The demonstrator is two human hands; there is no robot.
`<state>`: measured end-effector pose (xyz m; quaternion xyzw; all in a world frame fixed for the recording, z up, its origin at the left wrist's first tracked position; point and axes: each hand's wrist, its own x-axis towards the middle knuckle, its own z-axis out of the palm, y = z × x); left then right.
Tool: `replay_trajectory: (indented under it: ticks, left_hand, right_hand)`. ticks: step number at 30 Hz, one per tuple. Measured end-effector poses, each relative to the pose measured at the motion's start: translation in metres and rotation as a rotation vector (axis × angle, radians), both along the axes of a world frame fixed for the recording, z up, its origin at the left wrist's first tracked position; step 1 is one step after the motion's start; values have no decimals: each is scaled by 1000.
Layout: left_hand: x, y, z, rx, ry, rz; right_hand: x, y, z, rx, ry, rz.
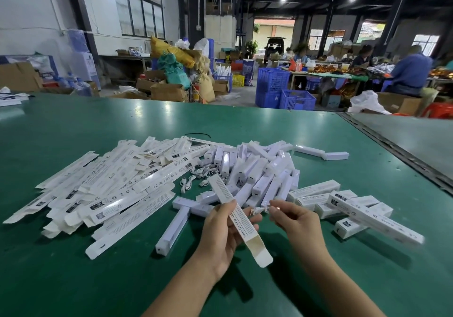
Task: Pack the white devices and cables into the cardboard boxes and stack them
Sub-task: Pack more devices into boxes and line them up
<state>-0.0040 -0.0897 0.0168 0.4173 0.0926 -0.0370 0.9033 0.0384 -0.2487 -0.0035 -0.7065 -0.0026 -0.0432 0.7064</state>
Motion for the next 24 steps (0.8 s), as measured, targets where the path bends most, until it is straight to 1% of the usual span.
replay_trajectory:
  ticks: [5,7,9,12,15,19,24]
  left_hand:
    - [-1,-4,-3,11,-13,-17]
    - [0,-2,-3,-2,-22,-19]
    - [1,1,-4,20,-33,-21]
    - [1,2,-5,71,-27,-38]
    - [1,-1,-5,75,-26,-39]
    - [2,-5,-8,153,-28,-39]
    - [2,-7,-11,151,-50,-54]
  right_hand:
    - [-5,6,-1,-231,-169,-164]
    - [-6,9,1,-316,-213,-174]
    - [-8,11,4,-366,-204,-133]
    - [-10,14,5,-366,-173,-102]
    - [-10,17,4,-389,-144,-116]
    - [-7,17,2,-363,-112,-147]
    - [-7,14,0,-419,-122,-142]
